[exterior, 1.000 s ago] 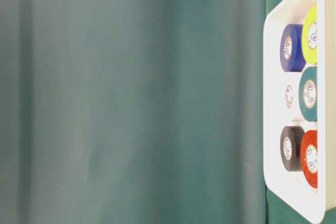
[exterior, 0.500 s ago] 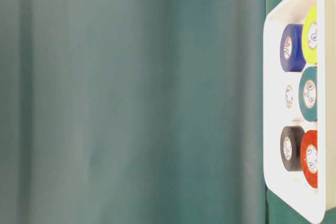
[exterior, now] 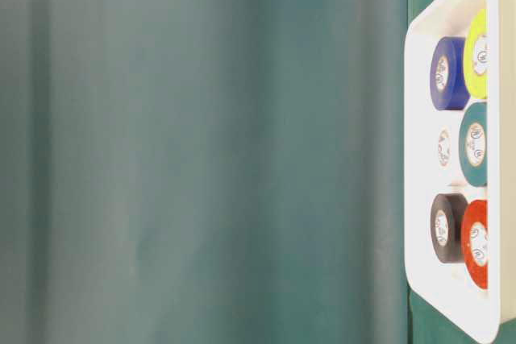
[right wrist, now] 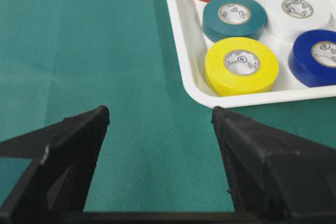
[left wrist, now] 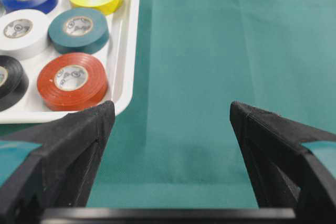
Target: Put the tape alternately from left to right into the white case.
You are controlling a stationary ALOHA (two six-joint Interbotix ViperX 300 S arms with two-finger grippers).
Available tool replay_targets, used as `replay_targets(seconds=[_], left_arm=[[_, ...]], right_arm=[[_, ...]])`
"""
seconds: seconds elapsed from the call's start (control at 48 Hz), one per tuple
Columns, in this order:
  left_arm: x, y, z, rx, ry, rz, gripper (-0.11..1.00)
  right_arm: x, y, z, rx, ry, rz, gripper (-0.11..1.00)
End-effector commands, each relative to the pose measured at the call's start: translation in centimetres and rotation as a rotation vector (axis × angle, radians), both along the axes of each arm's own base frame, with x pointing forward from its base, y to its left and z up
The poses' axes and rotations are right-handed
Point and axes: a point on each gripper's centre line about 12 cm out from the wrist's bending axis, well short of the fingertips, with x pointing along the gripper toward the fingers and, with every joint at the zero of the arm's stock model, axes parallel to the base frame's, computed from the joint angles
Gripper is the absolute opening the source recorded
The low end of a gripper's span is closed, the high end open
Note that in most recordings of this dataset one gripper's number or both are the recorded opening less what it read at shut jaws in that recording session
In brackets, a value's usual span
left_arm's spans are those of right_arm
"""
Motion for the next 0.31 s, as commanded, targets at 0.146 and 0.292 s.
replay_targets(seconds=[0.146, 0.292], left_arm=[[0.12, 0.06, 0.17, 0.002, -0.006, 0.003, 0.67], [0.09, 0.06, 0.07, 0.003, -0.005, 0.002, 0.67]], right_arm=[[0.2, 0.06, 0.36, -0.001, -0.007, 0.007, 0.82], [0.2, 0.09, 0.38, 0.0, -0.009, 0.01, 0.82]])
